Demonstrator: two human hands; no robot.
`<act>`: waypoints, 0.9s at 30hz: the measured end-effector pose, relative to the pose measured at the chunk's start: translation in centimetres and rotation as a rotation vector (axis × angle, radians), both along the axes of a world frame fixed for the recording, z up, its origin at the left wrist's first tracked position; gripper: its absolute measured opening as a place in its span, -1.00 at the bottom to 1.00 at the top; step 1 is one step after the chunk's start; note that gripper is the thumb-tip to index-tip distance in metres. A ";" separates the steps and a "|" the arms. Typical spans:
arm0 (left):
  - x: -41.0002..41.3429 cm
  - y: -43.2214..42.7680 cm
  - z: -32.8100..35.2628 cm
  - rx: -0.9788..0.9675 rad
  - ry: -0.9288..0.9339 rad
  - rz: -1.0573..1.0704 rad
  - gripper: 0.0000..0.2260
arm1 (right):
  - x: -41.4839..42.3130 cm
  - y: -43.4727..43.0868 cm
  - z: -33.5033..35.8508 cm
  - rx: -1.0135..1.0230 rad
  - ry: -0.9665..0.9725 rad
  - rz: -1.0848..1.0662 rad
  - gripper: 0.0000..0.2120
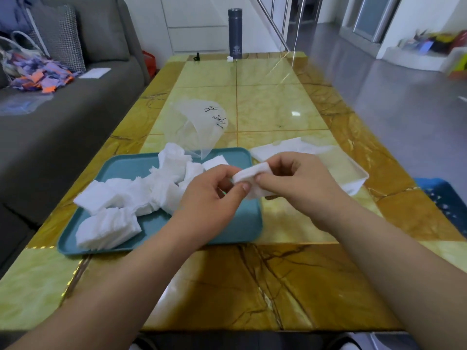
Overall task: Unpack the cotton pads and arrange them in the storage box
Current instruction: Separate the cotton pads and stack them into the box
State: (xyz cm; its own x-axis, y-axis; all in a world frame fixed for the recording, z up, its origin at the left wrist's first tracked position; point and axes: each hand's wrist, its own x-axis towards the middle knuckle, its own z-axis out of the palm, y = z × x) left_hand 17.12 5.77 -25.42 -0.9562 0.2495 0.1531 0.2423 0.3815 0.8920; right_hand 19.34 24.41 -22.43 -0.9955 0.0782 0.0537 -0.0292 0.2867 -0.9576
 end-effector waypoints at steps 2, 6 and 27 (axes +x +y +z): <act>0.2 2.6 -0.2 -0.061 0.015 0.044 -0.78 | 0.0 1.2 0.0 0.027 0.063 -0.115 -0.88; -0.1 6.8 -0.7 -0.188 0.053 0.059 -0.45 | 0.3 3.6 -0.3 0.086 0.123 -0.277 -0.84; 1.8 6.4 -2.4 -0.290 0.016 -0.117 -0.55 | -0.7 6.6 -0.9 0.923 -0.129 -0.428 -0.69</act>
State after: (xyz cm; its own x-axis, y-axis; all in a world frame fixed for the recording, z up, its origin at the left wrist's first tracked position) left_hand 18.95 12.21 -27.80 -0.9164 0.3933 0.0742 0.3127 0.5879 0.7460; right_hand 18.60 30.98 -23.31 -0.8962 0.4110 0.1674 0.3368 0.8755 -0.3465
